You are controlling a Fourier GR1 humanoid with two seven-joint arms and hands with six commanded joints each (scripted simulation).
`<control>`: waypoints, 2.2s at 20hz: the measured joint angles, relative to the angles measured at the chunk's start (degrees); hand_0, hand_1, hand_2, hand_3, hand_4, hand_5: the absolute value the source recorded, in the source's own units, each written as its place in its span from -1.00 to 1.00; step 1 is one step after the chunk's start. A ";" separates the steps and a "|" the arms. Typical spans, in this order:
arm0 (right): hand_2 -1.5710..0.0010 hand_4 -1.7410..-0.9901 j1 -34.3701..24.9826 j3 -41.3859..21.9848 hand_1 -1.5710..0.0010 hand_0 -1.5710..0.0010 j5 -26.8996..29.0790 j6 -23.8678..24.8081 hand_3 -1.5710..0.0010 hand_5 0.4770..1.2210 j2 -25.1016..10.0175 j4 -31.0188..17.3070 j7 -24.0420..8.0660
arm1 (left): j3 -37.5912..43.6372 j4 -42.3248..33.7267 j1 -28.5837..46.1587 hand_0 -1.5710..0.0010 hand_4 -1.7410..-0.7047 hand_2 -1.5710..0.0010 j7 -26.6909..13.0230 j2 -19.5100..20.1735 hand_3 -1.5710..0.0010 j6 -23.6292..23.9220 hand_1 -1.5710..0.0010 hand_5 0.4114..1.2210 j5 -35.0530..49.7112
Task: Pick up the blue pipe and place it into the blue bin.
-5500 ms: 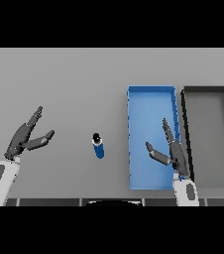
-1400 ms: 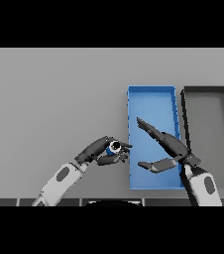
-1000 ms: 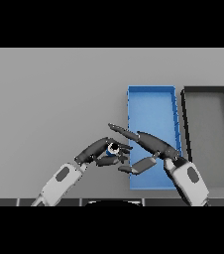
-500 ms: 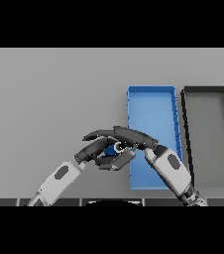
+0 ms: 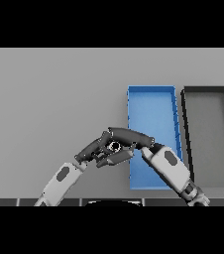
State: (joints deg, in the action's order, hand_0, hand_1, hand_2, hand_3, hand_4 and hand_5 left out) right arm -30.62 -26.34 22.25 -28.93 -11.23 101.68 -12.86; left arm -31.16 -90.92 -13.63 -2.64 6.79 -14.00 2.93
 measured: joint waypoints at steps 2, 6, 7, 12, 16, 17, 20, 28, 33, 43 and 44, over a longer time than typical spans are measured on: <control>-0.91 -0.26 0.23 -2.01 -0.90 -0.91 -2.21 0.43 -0.87 0.72 -1.62 0.70 3.00 | 0.41 0.02 0.11 -0.89 -0.96 -0.77 -1.30 -0.14 -0.87 -1.24 -0.88 1.00 0.22; -0.96 -0.31 -0.97 -2.83 -0.96 -0.96 0.89 4.07 -0.95 0.89 -2.93 0.26 4.58 | 1.35 -0.74 0.50 -0.47 -0.60 -0.24 0.06 -0.08 -0.36 -1.31 -0.38 1.00 -0.70; -0.97 -0.32 -1.14 -2.99 -0.97 -0.97 2.63 4.56 -0.96 0.91 -3.43 0.20 4.81 | 0.88 -0.91 0.18 -0.18 -0.37 0.00 1.77 0.97 -0.09 -1.70 -0.10 1.00 -2.61; -0.99 -0.34 -1.96 -5.00 -0.99 -0.99 3.80 6.33 -0.99 0.97 -4.91 1.03 1.38 | -0.08 -0.44 -0.13 0.61 0.35 0.67 5.00 3.01 0.64 -5.68 0.64 0.50 -9.18; -1.00 -0.35 -1.67 -5.47 -1.00 -1.00 3.98 6.65 -0.99 0.99 -5.63 1.06 2.65 | 0.46 0.82 -1.12 0.84 0.60 0.87 4.04 2.71 0.85 -4.24 0.85 -0.20 -10.53; -1.00 -0.35 -2.26 -5.90 -1.00 -1.00 3.42 6.72 -1.00 0.99 -5.48 0.72 2.26 | 0.45 0.76 -1.02 0.87 0.63 0.89 4.09 2.90 0.88 -4.05 0.88 -0.29 -10.83; -1.00 -0.33 -2.80 -5.88 -1.00 -1.00 3.54 7.84 -1.00 0.99 -5.59 0.35 2.03 | 0.96 0.63 -0.92 0.94 0.65 0.95 4.25 3.41 0.94 -4.63 0.94 -0.49 -9.94; -1.00 -0.47 -4.29 -4.48 -1.00 -1.00 12.45 10.76 -1.00 1.00 -6.92 1.97 -1.03 | 1.35 1.29 -0.75 0.99 0.61 0.99 -0.83 1.60 0.99 -4.16 0.99 -0.68 -8.60; -1.00 -0.83 -9.92 -0.06 -1.00 -1.00 25.08 15.35 -1.00 0.93 -9.82 3.69 -7.38 | 0.88 0.67 0.07 1.00 0.59 1.00 -2.15 1.45 1.00 -4.62 1.00 -0.77 -8.12; -1.00 -0.98 -30.73 14.08 -1.00 -1.00 33.36 25.29 -1.00 0.75 -18.93 -9.78 -6.77 | 0.63 -0.37 1.30 1.00 0.61 1.00 -1.02 2.34 1.00 -5.02 1.00 -0.80 -8.18; -1.00 -0.98 -31.28 14.83 -1.00 -1.00 32.36 25.67 -1.00 0.76 -19.47 -12.87 -6.95 | 0.92 -0.39 1.04 1.00 0.61 1.00 -1.19 2.52 1.00 -5.03 1.00 -0.80 -8.09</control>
State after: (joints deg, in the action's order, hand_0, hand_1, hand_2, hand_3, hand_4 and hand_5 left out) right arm -61.90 -11.52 54.61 -3.26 -30.69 88.80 -19.81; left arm -30.24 -91.31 -12.59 -3.83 9.31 -19.03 -5.15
